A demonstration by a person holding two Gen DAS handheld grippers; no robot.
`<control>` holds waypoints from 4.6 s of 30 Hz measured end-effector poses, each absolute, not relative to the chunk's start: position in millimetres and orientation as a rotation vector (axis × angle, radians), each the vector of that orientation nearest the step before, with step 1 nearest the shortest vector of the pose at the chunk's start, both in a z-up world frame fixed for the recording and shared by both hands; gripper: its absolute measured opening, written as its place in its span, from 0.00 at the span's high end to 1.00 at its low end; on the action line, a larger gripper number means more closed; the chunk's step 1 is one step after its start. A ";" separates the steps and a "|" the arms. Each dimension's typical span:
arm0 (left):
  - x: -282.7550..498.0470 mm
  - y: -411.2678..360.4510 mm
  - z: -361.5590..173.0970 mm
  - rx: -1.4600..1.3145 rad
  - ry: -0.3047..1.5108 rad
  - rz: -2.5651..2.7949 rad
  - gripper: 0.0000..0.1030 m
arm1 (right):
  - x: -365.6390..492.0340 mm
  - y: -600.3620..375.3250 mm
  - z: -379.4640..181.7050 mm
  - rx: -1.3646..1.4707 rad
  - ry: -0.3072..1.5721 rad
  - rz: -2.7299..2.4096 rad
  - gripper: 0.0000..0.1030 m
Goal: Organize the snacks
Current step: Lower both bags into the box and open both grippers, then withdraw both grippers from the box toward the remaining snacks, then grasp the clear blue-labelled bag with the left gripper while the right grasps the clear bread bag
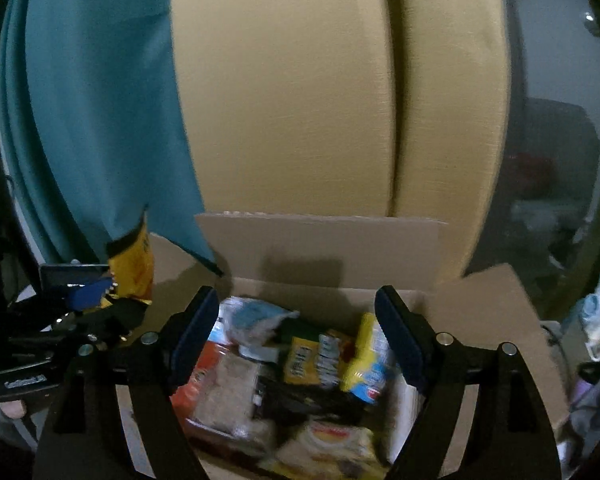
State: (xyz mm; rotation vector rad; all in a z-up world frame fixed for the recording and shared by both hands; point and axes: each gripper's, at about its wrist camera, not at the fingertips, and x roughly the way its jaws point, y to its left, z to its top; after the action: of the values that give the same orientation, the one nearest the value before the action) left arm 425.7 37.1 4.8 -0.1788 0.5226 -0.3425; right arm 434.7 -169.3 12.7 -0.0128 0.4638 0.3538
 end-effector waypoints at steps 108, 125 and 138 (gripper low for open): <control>232.0 -99.0 -164.2 0.008 1.019 -0.370 0.14 | 213.7 -264.7 -208.1 -0.014 0.836 0.510 0.19; 243.3 -106.9 -171.9 0.110 1.008 -0.344 0.15 | 235.8 -249.8 -215.1 -0.036 0.874 0.522 0.19; 233.0 -112.0 -168.1 0.118 0.972 -0.416 0.40 | 229.5 -242.8 -212.0 -0.020 0.850 0.533 0.52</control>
State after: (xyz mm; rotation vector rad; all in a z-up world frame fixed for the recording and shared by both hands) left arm 233.0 -112.0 -168.1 0.1176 0.9721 -0.4155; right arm 229.5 -242.8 -212.0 -0.0199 0.8500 0.5327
